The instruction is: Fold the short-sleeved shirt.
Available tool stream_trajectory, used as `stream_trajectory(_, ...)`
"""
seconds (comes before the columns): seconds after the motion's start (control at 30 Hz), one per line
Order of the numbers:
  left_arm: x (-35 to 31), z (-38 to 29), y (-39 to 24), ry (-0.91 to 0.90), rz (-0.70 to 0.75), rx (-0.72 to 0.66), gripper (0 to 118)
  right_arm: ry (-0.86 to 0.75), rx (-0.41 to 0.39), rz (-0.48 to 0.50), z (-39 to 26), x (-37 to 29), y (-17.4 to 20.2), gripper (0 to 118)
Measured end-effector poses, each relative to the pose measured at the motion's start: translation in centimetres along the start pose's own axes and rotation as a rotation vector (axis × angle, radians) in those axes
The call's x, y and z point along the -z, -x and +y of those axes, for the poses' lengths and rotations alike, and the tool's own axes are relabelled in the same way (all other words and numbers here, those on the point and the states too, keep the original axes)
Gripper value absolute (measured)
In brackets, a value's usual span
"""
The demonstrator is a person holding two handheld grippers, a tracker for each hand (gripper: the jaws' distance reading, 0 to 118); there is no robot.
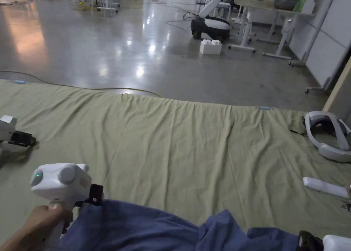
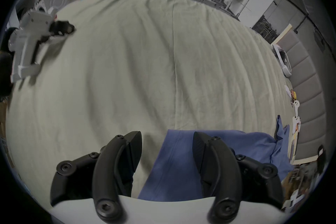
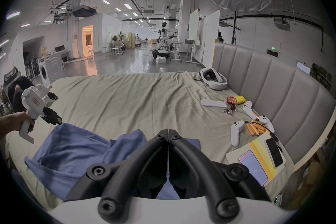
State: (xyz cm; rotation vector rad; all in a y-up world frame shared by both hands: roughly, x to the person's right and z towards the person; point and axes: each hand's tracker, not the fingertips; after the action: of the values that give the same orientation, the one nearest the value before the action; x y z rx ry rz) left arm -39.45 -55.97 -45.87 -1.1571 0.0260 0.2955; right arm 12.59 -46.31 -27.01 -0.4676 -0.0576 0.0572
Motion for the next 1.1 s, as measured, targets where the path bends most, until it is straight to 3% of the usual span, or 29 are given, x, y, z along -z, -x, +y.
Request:
stream_trajectory(0.1, 1.0, -0.9, -1.5, 0.03, 0.026, 0.016, 68, 0.036, 0.011, -0.027, -0.9, 0.5, -0.9, 3)
stream_trajectory(0.17, 2.0, -1.3, -2.1, -0.028, 0.125, 0.105, 67, 0.066, 0.023, -0.044, -1.5, 1.1, -1.4, 3)
stream_trajectory(0.2, 2.0, -1.6, -2.7, -0.045, 0.153, 0.12, 61, 0.078, 0.024, -0.051, -1.7, 1.4, -1.6, 3)
stream_trajectory(0.3, 2.2, -2.3, -4.3, -0.068, 0.169, 0.169, 26, 0.153, 0.015, -0.097, -2.4, 2.9, -2.2, 7)
stream_trajectory(0.4, 1.7, -2.8, -5.1, -0.069, 0.184, 0.228, 11, 0.239, 0.024, -0.113, -3.0, 5.1, -3.1, 34)
stream_trajectory(0.47, 1.0, -3.0, -4.6, -0.087, 0.178, 0.232, 9, 0.298, 0.067, -0.087, -3.4, 6.8, -4.3, 55)
stream_trajectory(0.57, -1.3, -3.1, -3.6, -0.14, 0.113, 0.163, 9, 0.415, 0.102, -0.068, -3.8, 10.0, -6.2, 63)
stream_trajectory(0.9, -1.8, -1.7, -2.8, -0.265, 0.067, 0.186, 9, 0.667, 0.161, -0.031, -6.8, 19.2, -8.3, 62)
stream_trajectory(0.93, -7.1, -3.3, -4.9, -0.286, 0.064, 0.193, 9, 0.651, 0.153, -0.037, -6.7, 18.9, -8.2, 60)
stream_trajectory(0.97, -8.8, -4.0, -5.6, -0.293, 0.067, 0.198, 9, 0.631, 0.149, -0.037, -6.7, 18.7, -8.0, 53)
stream_trajectory(1.03, -10.1, -4.8, -6.4, -0.301, 0.066, 0.2, 9, 0.604, 0.1, -0.037, -6.5, 18.6, -7.5, 22)
stream_trajectory(1.1, -8.5, -3.8, -5.0, -0.303, 0.066, 0.197, 9, 0.587, 0.067, -0.038, -6.5, 18.1, -7.2, 8)
